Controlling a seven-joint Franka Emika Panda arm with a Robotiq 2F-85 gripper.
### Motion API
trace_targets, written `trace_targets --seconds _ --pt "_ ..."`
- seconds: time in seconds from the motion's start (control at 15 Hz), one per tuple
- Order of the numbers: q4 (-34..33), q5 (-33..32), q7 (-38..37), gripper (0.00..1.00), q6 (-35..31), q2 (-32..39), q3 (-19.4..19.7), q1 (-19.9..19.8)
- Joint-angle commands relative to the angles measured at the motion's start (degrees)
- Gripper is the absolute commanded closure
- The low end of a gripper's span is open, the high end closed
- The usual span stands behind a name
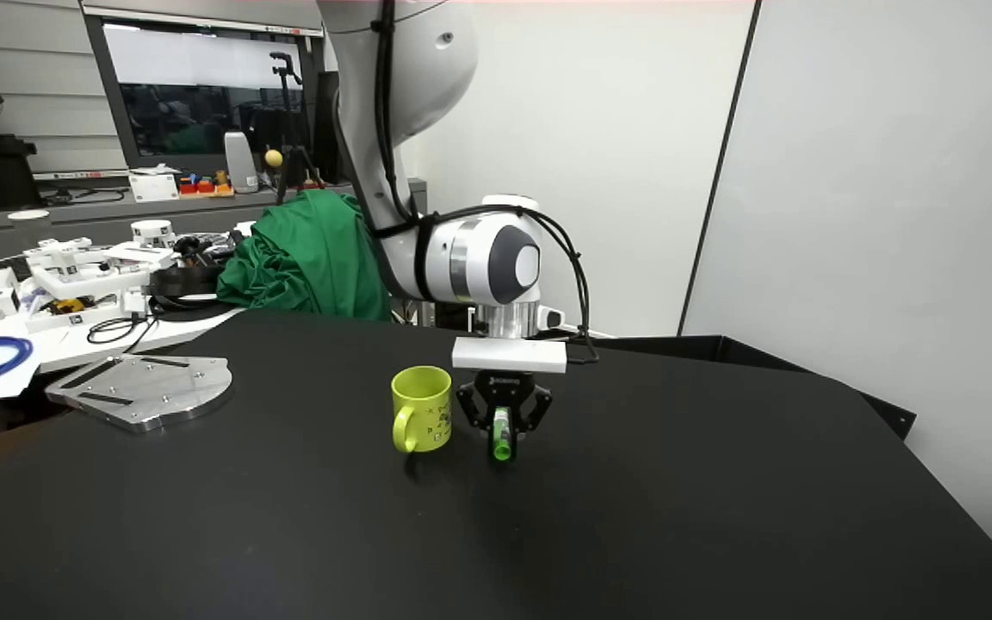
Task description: Put the marker into the mug.
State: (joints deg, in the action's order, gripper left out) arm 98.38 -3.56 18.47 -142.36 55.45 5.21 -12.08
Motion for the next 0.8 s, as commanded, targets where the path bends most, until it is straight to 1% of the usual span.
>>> trace_targets --seconds 0.0,0.27,0.4,0.53,0.73 --pt "-2.00 -0.43 -2.04 0.93 1.05 1.04 0.00 -0.76" --pt "-2.41 -1.07 -4.63 0.93 3.28 -0.90 1.69 0.72" --pt "-3.82 -0.79 -6.85 0.93 5.94 -2.23 2.37 1.44" --pt "-6.81 -0.12 -9.04 0.93 12.60 -3.41 2.54 1.69" --pt "-12.99 0.26 -13.27 0.93 26.40 -4.65 3.03 2.38"
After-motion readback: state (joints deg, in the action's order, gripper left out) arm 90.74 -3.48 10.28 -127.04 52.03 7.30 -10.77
